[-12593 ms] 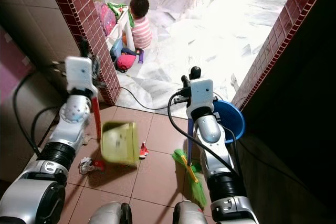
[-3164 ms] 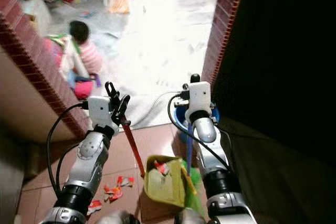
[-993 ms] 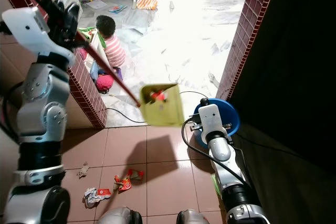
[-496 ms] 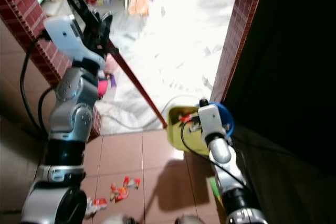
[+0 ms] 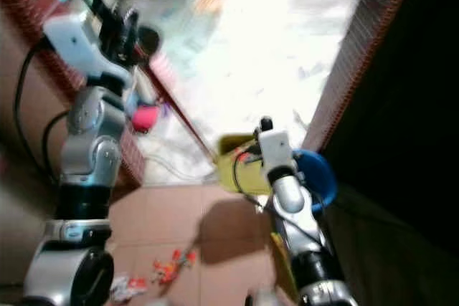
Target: Sweep floor
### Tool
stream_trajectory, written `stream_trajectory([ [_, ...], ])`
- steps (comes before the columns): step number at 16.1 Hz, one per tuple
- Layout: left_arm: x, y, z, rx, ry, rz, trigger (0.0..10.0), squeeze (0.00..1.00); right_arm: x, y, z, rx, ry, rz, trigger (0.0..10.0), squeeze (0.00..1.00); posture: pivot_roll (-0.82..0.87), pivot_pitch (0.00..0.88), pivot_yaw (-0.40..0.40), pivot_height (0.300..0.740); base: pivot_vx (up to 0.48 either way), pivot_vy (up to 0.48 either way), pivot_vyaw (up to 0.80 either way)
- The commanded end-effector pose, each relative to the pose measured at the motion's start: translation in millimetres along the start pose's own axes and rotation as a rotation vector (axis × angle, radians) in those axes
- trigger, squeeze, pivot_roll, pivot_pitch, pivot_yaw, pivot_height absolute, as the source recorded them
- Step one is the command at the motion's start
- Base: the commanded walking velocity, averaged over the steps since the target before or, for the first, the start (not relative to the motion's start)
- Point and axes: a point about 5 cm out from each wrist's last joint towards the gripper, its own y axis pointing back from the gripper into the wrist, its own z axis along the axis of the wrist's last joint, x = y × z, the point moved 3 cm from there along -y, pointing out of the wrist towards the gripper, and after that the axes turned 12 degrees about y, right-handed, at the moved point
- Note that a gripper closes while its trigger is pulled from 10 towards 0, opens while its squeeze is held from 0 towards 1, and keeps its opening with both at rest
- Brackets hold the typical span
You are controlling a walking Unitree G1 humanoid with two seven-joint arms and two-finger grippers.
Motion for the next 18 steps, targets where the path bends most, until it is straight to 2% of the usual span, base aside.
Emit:
stream_trajectory([
  [1,-23.5,-7.1,14.7,-0.077,0.041,-0.074,10.0,0.00,-9.1,1.5,0.9,-0.010,0.023,-0.016,10.0,0.00,-0.09,0.000,0.071,0.740,0.450,0.000,0.00],
  [4,-27.5,-6.2,12.1,-0.073,0.055,-0.087,10.0,0.00,-8.8,0.0,0.9,-0.008,0.027,-0.013,10.0,0.00,-0.09,0.000,0.072,0.740,0.361,-0.311,0.00],
  [13,-36.1,1.1,-2.7,-0.045,0.064,-0.111,10.0,0.00,-2.7,1.3,-2.0,0.007,0.032,0.011,10.0,0.00,-0.09,0.000,0.072,0.740,0.000,0.000,0.00],
  [16,-48.0,1.2,-10.4,-0.037,0.056,-0.141,10.0,0.00,-18.2,13.1,-19.5,0.088,0.089,-0.044,10.0,0.00,-0.10,0.000,0.075,0.740,0.000,0.000,0.00],
  [18,-54.7,0.7,-14.3,-0.028,0.063,-0.162,10.0,0.00,-24.4,19.9,-29.7,0.134,0.056,-0.079,10.0,0.00,-0.11,0.000,0.083,0.740,0.000,0.000,-0.80],
])
